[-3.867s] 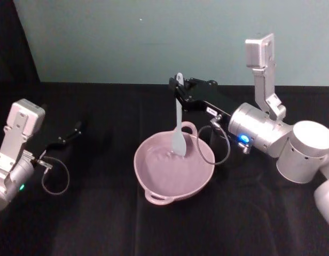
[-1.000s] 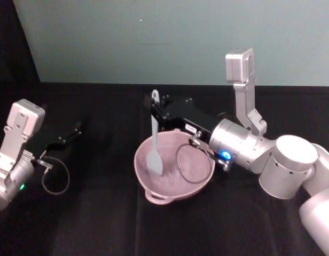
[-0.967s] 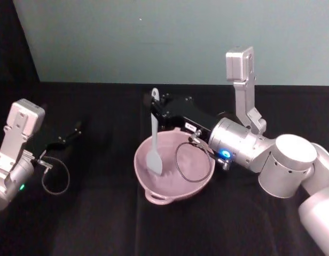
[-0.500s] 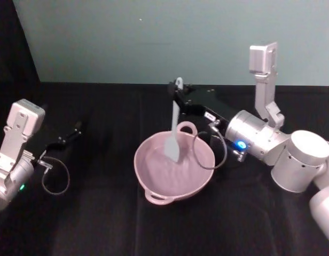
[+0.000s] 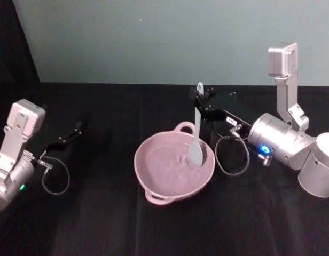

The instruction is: Use the one hand to pick up the spoon and stir the clear water in the bowl.

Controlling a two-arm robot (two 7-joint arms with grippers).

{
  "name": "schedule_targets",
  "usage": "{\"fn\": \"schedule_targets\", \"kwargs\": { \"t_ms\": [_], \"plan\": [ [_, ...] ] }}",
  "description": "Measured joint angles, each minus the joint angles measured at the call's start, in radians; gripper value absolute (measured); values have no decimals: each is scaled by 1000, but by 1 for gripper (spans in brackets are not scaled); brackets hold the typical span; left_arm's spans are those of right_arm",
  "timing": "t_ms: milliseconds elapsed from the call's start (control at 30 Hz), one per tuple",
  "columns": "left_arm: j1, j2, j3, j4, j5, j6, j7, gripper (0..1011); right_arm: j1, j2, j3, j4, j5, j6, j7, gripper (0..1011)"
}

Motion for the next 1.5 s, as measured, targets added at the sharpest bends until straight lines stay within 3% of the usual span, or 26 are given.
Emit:
{"fn": "schedule_targets", "kwargs": {
  "t_ms": [200, 400, 767, 1200, 1333, 1500],
  "plan": [
    [0, 0, 0, 0, 0, 0, 0, 1011, -30, 14, -16, -64, -6, 26, 6, 117],
    [0, 0, 0, 0, 0, 0, 0, 1011, -36, -5, -54, -84, -7, 35, 23, 117],
    [0, 0, 0, 0, 0, 0, 0, 1011, 22, -80, -101, 9, 7, 9, 61, 116],
    [0, 0, 0, 0, 0, 0, 0, 1011, 88, -127, -79, 146, 39, -50, 77, 116],
    [0, 0, 0, 0, 0, 0, 0, 1011, 102, -124, -69, 167, 36, -58, 73, 116],
    [0, 0, 0, 0, 0, 0, 0, 1011, 99, -94, -54, 151, 12, -52, 45, 117]
  ]
}}
